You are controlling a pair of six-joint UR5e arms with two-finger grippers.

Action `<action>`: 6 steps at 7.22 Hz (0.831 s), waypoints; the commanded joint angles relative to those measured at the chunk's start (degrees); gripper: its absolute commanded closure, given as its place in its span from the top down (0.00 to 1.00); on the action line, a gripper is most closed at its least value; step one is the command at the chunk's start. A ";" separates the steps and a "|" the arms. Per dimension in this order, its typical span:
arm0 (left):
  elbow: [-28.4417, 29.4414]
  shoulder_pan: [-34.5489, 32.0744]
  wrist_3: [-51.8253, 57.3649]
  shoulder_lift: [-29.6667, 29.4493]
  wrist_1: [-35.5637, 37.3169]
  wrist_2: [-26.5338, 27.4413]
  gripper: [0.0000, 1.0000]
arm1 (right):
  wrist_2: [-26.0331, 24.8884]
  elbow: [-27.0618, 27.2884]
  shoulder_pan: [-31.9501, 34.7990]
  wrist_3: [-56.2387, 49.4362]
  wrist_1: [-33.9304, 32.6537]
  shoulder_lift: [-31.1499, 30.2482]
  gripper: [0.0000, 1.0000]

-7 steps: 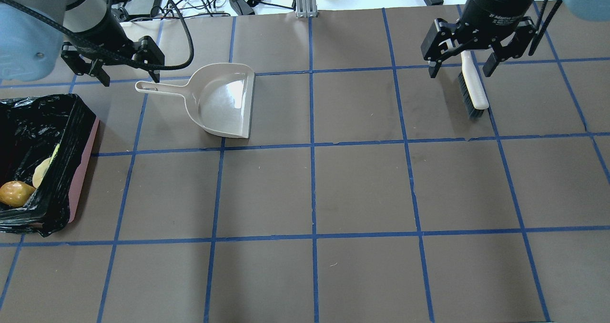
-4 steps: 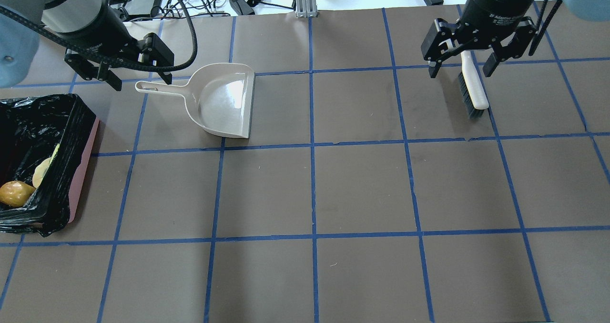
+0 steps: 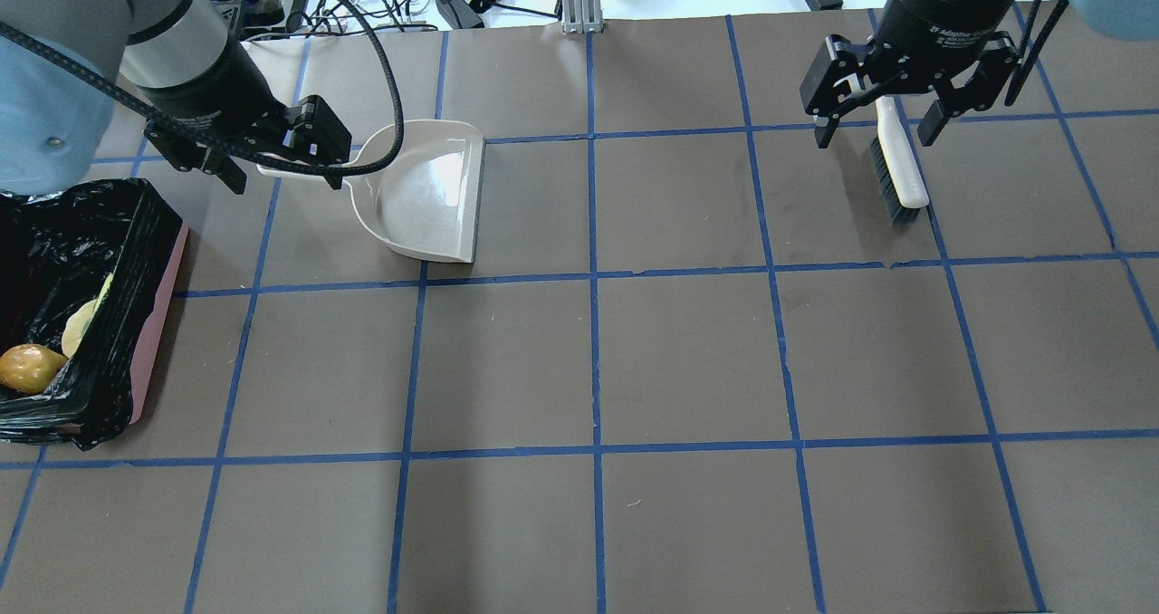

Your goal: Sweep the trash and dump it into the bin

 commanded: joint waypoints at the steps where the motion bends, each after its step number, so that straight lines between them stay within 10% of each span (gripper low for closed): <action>1: -0.22 -0.37 -0.06 0.31 -0.08 0.47 1.00 | 0.00 0.00 -0.09 0.00 0.00 0.00 1.00; 6: -0.57 -0.28 -0.06 0.57 -0.44 0.39 1.00 | -0.09 -0.44 0.00 0.09 -0.18 0.00 1.00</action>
